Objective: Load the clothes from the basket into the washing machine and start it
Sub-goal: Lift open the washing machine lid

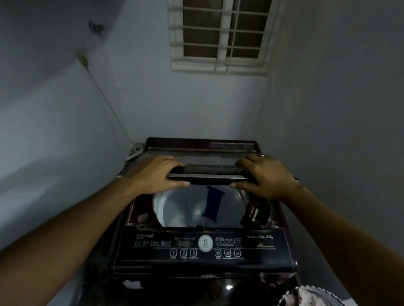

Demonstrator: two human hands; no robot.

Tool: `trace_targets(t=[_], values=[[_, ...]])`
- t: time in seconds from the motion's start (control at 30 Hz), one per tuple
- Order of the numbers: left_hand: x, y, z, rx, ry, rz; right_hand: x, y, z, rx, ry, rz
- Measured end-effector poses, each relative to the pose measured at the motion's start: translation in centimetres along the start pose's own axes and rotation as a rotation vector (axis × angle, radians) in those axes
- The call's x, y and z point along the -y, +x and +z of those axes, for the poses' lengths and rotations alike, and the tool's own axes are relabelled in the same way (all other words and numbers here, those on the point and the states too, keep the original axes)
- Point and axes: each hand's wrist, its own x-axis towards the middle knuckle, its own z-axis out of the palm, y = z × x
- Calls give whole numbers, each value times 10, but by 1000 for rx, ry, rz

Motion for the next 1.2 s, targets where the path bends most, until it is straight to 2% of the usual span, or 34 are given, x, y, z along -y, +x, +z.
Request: trace_targets(t=[0.3,0.37,0.5,0.7,0.8,0.87,0.93,1.03,1.2], values=[[-10,23,-30,-448,124,133,-36,49,-40,-214,5,145],[-18,28,-31,-500,194,148,-43,62,-44,-281,-1,169],[-26,48,-35,-441,331,16,-55,87,-53,-344,-34,211],[-22,84,-41,-391,414,-146,-57,113,-54,-443,-58,304],[-14,101,-43,-392,440,-168,-49,113,-51,-489,-100,240],[-10,111,-46,-395,443,-170,-44,107,-44,-463,-128,158],[-5,120,-50,-392,435,-170,-41,104,-34,-365,-145,134],[1,132,-57,-382,430,-167,-42,106,-24,-238,-175,164],[11,147,-65,-349,421,-156,-48,123,-23,-197,-163,212]])
